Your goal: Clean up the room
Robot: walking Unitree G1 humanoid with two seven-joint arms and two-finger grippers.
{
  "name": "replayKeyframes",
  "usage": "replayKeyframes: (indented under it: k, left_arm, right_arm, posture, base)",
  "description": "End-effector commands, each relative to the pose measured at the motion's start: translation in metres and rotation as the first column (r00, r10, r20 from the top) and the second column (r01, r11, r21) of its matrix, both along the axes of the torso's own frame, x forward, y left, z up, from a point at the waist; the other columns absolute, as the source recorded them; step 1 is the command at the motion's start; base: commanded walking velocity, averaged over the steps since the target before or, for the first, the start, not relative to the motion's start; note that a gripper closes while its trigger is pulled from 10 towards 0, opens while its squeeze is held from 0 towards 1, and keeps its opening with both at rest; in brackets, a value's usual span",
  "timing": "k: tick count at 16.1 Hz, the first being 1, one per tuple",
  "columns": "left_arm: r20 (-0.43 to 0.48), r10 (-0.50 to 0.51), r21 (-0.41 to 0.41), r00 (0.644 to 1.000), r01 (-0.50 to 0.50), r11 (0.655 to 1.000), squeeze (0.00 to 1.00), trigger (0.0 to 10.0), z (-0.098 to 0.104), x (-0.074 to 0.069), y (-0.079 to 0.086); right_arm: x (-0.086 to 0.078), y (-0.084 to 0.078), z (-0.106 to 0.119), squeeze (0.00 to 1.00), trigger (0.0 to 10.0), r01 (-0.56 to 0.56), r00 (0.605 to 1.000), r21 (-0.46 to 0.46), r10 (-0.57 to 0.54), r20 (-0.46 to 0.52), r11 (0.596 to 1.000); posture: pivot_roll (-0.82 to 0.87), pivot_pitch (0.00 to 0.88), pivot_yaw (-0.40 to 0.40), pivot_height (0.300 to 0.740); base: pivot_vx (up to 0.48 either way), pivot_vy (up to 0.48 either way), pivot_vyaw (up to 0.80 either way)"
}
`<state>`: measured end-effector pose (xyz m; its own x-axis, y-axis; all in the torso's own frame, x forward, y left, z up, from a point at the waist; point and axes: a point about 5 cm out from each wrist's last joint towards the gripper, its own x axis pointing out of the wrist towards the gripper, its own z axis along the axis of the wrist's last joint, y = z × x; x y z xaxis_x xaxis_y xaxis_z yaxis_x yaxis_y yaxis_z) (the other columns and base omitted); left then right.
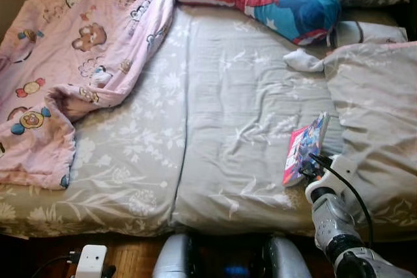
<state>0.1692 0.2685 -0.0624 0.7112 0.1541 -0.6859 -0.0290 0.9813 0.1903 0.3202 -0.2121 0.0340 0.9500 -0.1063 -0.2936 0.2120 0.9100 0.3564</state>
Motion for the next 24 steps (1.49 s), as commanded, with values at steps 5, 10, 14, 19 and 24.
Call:
replayKeyframes:
  k: [5,10,14,19,24]
  left_arm:
    - [-0.026,-0.014,0.019,1.000,0.015,1.000,0.00,10.0,-0.001,-0.008,0.005]
    - [-0.040,-0.019,0.017,0.999,0.020,1.000,0.00,10.0,-0.004,-0.010,0.003]
    - [-0.051,-0.020,0.013,0.999,0.021,1.000,0.00,10.0,-0.005,-0.011,0.001]
    - [-0.042,-0.023,0.008,0.999,0.023,1.000,0.00,10.0,-0.005,-0.007,-0.002]
    - [-0.040,-0.036,0.013,0.999,0.036,0.999,0.00,10.0,-0.003,-0.004,-0.001]
  right_arm:
    - [0.006,0.003,0.010,0.00,10.0,-0.069,0.994,0.015,0.068,0.089,0.997]
    - [-0.001,-0.020,0.010,0.00,10.0,-0.041,0.996,-0.015,0.042,0.081,0.999]
    - [-0.005,-0.036,0.006,0.00,10.0,-0.020,1.000,-0.076,0.019,-0.011,0.997]
    - [0.002,-0.030,0.016,0.00,10.0,-0.080,0.993,-0.019,0.081,0.084,0.997]
    - [-0.001,-0.034,0.018,0.00,10.0,-0.120,0.983,0.013,0.117,0.140,0.993]
  posture:
    - [0.24,0.274,0.114,0.643]
    - [0.24,0.277,0.112,0.643]
    - [0.23,0.281,0.108,0.643]
    - [0.23,0.275,0.106,0.643]
    - [0.23,0.272,0.110,0.643]
  base:
    - [0.000,0.000,0.00]
    - [0.000,0.000,0.00]
    - [0.000,0.000,0.00]
    - [0.000,0.000,0.00]
    - [0.000,0.000,0.00]
